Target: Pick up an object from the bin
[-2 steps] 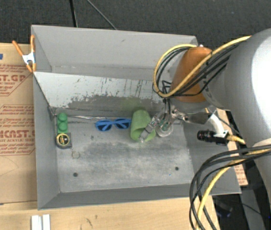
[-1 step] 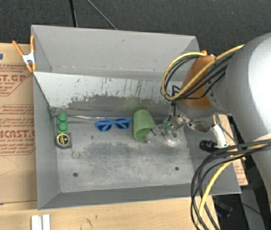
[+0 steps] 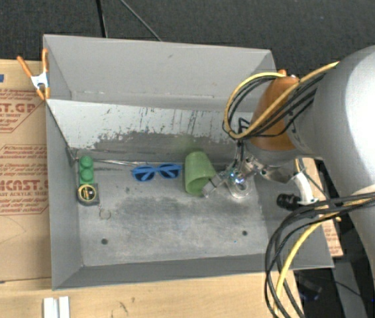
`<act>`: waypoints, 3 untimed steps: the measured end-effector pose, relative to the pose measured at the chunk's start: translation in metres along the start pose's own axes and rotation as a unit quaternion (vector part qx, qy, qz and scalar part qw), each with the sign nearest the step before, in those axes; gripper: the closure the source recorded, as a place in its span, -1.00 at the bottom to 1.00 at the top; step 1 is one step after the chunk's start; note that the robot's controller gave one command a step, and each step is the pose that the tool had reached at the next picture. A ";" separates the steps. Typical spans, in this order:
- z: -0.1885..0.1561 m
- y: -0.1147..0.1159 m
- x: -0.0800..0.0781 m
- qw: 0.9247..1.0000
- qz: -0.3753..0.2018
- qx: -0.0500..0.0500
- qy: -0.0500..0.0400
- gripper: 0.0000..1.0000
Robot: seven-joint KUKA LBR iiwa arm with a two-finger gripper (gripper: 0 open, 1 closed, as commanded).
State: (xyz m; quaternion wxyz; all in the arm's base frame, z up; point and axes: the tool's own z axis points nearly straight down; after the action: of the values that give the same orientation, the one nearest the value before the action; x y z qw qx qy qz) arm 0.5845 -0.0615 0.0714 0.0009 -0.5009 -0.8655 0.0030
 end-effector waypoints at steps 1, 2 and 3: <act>-0.002 -0.002 0.000 1.000 0.000 0.004 0.003 1.00; -0.012 -0.002 -0.001 1.000 -0.001 -0.002 0.000 1.00; -0.042 -0.002 -0.001 1.000 -0.002 -0.004 0.000 1.00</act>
Offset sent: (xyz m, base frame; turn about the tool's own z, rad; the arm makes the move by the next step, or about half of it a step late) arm 0.0000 0.0000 0.0000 0.0000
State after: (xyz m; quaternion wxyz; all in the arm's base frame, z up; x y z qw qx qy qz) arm 0.5836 -0.0627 0.1132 -0.0010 -0.4996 -0.8663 -0.0003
